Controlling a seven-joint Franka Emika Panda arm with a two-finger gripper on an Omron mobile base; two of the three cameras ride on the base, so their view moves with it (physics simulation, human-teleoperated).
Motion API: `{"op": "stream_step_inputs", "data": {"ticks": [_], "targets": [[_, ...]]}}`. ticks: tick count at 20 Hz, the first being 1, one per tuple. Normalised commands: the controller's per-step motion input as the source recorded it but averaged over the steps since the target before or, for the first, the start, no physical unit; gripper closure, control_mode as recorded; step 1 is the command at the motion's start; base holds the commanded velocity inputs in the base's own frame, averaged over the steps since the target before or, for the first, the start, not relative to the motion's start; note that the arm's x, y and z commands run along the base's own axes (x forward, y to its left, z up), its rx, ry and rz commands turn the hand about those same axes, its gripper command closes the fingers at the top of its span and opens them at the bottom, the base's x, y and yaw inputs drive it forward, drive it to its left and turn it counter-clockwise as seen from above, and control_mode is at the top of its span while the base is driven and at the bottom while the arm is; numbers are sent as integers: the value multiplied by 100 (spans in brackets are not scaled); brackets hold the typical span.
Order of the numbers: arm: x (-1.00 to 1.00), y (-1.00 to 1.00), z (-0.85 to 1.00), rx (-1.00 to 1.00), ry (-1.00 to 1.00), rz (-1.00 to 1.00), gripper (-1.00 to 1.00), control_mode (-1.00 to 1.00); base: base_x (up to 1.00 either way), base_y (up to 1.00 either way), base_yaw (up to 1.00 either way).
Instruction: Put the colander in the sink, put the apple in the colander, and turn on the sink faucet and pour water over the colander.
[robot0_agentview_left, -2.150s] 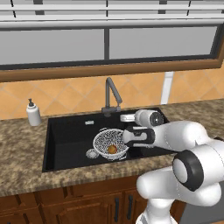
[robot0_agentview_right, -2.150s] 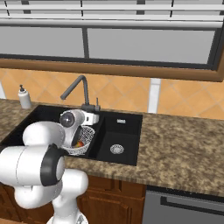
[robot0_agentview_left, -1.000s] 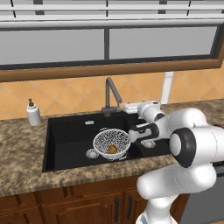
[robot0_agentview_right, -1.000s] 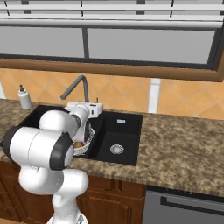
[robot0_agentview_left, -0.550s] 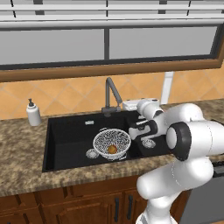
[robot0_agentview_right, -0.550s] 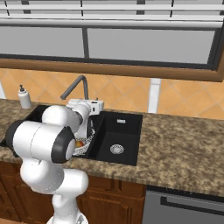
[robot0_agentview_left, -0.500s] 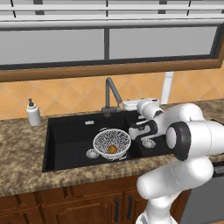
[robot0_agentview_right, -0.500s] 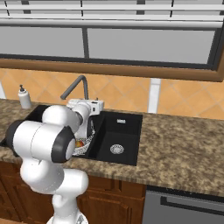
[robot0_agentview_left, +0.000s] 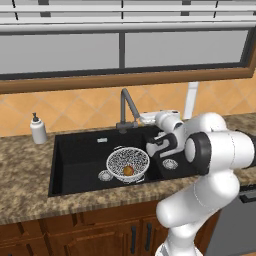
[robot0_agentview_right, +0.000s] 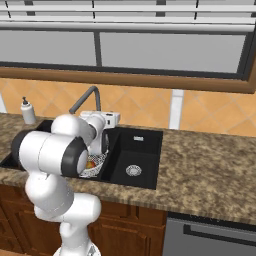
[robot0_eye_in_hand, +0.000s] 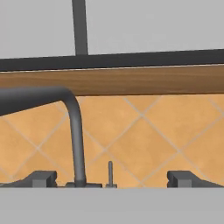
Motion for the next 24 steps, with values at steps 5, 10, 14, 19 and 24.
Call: {"op": "stream_step_inputs", "data": {"ticks": [5,10,14,19,24], "targets": [[11,0,-26,0,0,0,-100,-100,0,0,0],[17,0,-33,0,0,0,-100,-100,0,0,0],[30,0,-30,0,-1,0,-100,-100,0,0,0],[34,0,-28,0,-3,0,-100,-100,0,0,0],[35,0,-21,0,-2,0,-100,-100,0,0,0]]}}
